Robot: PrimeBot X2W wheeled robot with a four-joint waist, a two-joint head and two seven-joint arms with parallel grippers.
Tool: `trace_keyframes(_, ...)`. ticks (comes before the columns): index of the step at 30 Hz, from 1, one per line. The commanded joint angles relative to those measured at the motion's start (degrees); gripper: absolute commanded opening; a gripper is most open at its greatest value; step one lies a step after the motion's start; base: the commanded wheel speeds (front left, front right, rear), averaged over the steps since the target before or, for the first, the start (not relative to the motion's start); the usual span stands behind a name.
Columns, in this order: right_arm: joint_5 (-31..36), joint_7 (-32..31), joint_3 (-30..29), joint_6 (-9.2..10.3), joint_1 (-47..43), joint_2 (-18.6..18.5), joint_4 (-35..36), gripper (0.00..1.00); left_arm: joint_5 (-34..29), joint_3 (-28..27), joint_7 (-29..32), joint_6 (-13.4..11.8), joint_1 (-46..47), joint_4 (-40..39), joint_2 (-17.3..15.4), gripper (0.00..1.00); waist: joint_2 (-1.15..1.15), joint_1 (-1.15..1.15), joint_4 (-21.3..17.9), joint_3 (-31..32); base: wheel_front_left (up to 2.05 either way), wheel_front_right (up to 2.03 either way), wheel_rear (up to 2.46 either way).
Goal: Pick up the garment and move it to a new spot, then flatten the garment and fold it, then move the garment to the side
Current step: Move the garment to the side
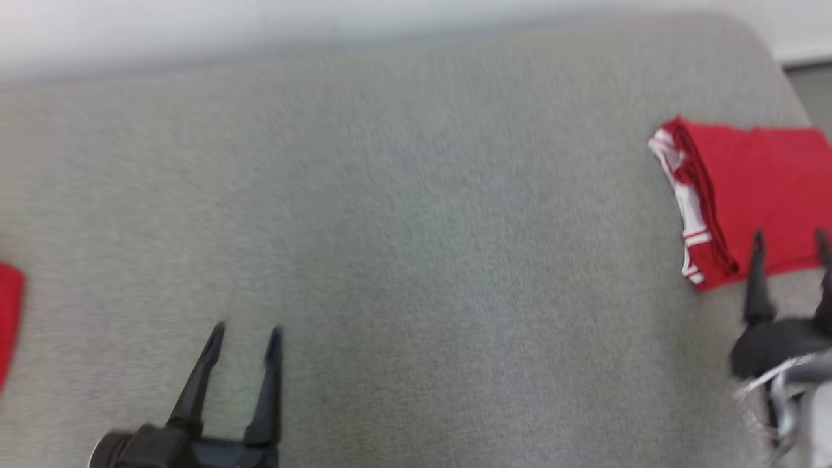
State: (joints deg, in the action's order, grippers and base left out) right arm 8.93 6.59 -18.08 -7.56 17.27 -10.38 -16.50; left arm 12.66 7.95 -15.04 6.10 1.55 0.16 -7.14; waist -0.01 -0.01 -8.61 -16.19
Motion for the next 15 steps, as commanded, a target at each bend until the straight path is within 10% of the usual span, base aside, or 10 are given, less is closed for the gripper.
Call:
trace_keyframes(1,-3.0,-0.5,2.1,0.11,-2.6,1.2,0.8,1.0,0.1,-1.1,-0.2,-0.1,-1.7,0.8,0.7,1.0,0.01,0.01,5.6,9.0,0.0,0.0,0.0)
trace_keyframes(15,-17.4,-3.2,10.1,0.12,-19.1,3.2,11.1,1.0,1.9,-13.7,-0.2,0.4,-9.4,7.6,4.0,1.0,0.01,0.01,12.6,19.9,0.0,0.0,0.0)
